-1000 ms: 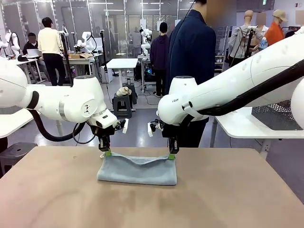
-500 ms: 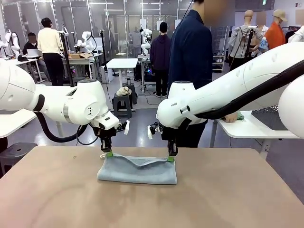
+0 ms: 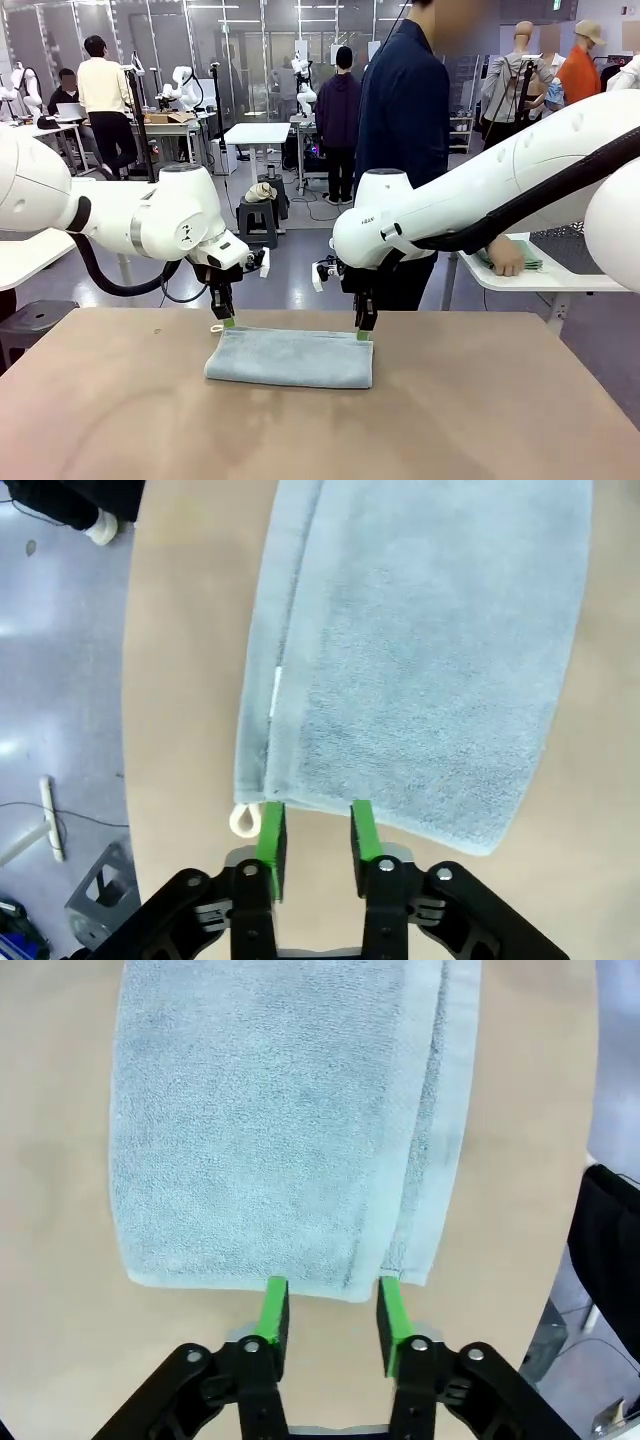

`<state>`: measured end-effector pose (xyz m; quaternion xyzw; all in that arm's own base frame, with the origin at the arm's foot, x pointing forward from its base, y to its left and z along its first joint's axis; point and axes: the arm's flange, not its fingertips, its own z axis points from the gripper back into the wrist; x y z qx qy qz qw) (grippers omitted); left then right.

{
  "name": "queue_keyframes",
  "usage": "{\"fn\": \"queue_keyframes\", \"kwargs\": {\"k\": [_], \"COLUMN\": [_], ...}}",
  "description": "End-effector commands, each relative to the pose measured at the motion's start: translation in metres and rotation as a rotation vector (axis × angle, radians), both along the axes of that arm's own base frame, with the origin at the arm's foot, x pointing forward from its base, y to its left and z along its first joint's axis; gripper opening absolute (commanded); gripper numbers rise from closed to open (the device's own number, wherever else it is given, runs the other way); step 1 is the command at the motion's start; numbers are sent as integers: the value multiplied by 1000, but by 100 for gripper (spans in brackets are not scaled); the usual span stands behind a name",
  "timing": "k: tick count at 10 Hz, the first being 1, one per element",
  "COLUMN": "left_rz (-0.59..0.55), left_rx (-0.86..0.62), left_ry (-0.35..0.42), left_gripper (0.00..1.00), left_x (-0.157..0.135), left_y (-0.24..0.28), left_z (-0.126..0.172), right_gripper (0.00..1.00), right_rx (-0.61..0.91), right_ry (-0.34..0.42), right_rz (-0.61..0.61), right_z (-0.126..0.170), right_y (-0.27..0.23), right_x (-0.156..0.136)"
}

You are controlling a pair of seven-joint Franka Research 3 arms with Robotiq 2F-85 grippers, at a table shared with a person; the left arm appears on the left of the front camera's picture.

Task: Fold the towels and place them in the basket.
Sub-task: When a person lays out a Towel with hook on the table, fold it in half twice.

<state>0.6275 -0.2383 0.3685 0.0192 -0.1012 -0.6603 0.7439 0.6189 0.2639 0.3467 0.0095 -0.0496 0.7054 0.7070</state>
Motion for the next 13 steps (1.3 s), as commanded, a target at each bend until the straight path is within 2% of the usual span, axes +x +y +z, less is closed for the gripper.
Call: {"fn": "queue_keyframes", "kwargs": {"k": [1, 2, 5, 7, 8, 9, 10, 11, 13], "left_rz": [25, 10, -126, -184, -204, -197, -204, -197, -218], "left_rx": [-22, -54, -112, -176, -219, -264, -316, -360, -468], "left_ry": [-67, -63, -15, -15, -12, -13, -3, 31, 71], "left_gripper": [62, 57, 57, 57, 57, 57, 57, 57, 57], "left_x": [-9, -14, -51, -79, -88, -95, -101, -107, -110], "left_y": [11, 17, 41, 74, 92, 109, 124, 139, 167], "left_z": [11, 24, 86, 133, 147, 156, 162, 166, 166], "right_gripper": [63, 69, 69, 69, 69, 69, 69, 69, 69], "right_rx": [16, 26, 48, 109, 160, 195, 216, 250, 290], "right_ry": [-38, -47, 53, 72, 121, 124, 170, 235, 234], "right_rz": [-12, -21, -161, -384, -516, -601, -676, -698, -669], "right_z": [10, 22, 76, 118, 132, 141, 145, 148, 149], "right_y": [-5, -7, -7, -2, 2, 4, 6, 9, 8], "right_x": [-3, -8, -49, -89, -106, -119, -130, -145, -163]}}
